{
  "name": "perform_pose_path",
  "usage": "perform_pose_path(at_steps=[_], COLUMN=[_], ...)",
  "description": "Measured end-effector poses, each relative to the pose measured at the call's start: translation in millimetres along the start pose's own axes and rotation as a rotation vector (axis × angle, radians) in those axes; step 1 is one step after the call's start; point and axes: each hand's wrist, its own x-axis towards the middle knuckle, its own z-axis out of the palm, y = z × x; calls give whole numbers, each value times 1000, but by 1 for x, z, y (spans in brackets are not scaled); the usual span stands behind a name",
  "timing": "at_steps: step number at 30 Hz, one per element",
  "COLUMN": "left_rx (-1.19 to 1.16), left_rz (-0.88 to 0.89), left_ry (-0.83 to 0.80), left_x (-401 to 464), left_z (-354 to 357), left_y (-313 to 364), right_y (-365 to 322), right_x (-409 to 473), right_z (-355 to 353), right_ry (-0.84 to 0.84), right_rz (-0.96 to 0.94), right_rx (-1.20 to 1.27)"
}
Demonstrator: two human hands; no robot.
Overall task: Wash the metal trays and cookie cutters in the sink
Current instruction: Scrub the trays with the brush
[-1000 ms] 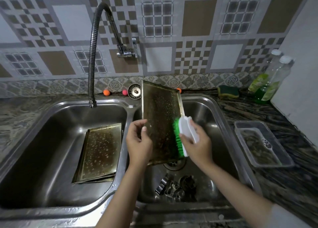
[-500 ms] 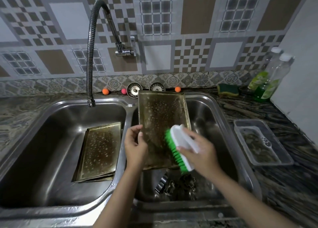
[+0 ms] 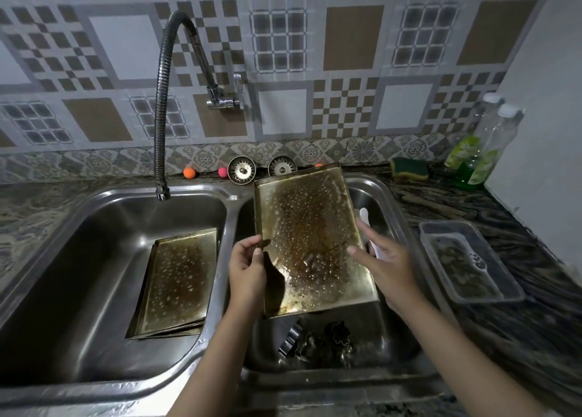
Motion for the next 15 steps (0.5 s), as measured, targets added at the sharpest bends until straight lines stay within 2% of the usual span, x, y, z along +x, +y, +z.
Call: perform_pose_path(at_steps=[4,8,10,13,15], left_rx=[90,411,388,226,167], left_rz=[-28,163,182,38,-16], left_ry=[-108,-210,-344,-599,-678], left_x=[-3,-9,-22,-43,-50], left_z=[1,2,9,23,28], left_y=[-4,-5,8,32,37], right_y=[-2,1,1,4,5], right_x=[-2,-10,-15,-23,-29], right_z=[6,14,21,31,37], right_ry=[84,143,163,136,104], right_rz=[37,46,33,6,-34], right_rx=[100,79,45,-27,-92])
